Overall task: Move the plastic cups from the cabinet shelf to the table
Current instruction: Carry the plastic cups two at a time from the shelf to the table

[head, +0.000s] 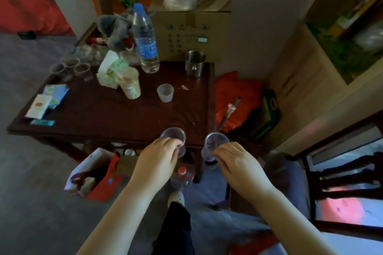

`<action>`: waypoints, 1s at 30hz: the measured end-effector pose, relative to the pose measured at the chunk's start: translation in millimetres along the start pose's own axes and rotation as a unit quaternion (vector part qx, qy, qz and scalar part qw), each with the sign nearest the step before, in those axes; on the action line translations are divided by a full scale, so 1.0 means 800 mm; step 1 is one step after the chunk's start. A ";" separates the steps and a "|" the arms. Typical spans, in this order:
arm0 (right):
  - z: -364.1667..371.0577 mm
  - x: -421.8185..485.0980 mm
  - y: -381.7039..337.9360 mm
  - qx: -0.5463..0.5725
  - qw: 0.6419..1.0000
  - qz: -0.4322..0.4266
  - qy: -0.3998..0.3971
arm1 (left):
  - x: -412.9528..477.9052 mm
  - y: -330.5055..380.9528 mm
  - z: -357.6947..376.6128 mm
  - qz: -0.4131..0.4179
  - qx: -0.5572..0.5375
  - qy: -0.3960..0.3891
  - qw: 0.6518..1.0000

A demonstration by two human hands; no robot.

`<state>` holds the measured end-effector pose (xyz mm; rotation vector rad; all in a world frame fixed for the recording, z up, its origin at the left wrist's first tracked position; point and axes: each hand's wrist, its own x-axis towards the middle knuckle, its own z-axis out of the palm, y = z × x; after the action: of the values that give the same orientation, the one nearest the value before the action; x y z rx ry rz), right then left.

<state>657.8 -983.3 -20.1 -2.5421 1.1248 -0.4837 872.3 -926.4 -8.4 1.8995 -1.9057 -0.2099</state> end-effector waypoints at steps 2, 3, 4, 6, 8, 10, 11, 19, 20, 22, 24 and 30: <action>0.002 0.037 0.017 -0.006 1.000 0.004 -0.015 | 0.043 -0.018 0.012 0.008 -0.006 -0.012 1.000; 0.004 0.058 0.025 -0.007 1.000 0.008 -0.019 | 0.063 -0.027 0.016 0.011 -0.009 -0.015 1.000; 0.006 0.077 0.033 -0.007 1.000 0.013 -0.022 | 0.082 -0.035 0.021 0.013 -0.011 -0.019 1.000; 0.011 0.117 0.047 -0.003 0.999 0.023 -0.024 | 0.118 -0.052 0.030 0.019 -0.014 -0.028 0.999; 0.018 0.155 0.063 -0.008 0.999 0.029 -0.026 | 0.151 -0.066 0.041 0.029 -0.016 -0.040 0.999; 0.027 0.187 0.080 -0.012 0.999 0.040 -0.029 | 0.179 -0.080 0.053 0.041 -0.016 -0.056 0.997; 0.031 0.202 0.089 -0.009 0.998 0.051 -0.032 | 0.192 -0.086 0.058 0.046 -0.014 -0.061 0.997; 0.071 0.316 0.148 -0.009 0.993 0.045 -0.110 | 0.248 -0.124 0.116 -0.019 -0.006 -0.097 0.995; 0.077 0.329 0.155 -0.013 0.992 0.045 -0.114 | 0.250 -0.126 0.123 -0.036 -0.005 -0.100 0.994; 0.090 0.349 0.167 -0.012 0.991 0.049 -0.123 | 0.254 -0.129 0.133 -0.068 -0.003 -0.104 0.992; 0.105 0.364 0.179 -0.006 0.989 0.046 -0.142 | 0.257 -0.130 0.143 -0.098 -0.003 -0.099 0.990; 0.140 0.380 0.208 0.001 0.982 0.030 -0.186 | 0.263 -0.132 0.171 -0.167 -0.010 -0.108 0.980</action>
<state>790.8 -1302.0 -135.6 -2.4485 1.0526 0.0089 921.6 -1164.4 -131.3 2.2526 -1.6902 -0.5575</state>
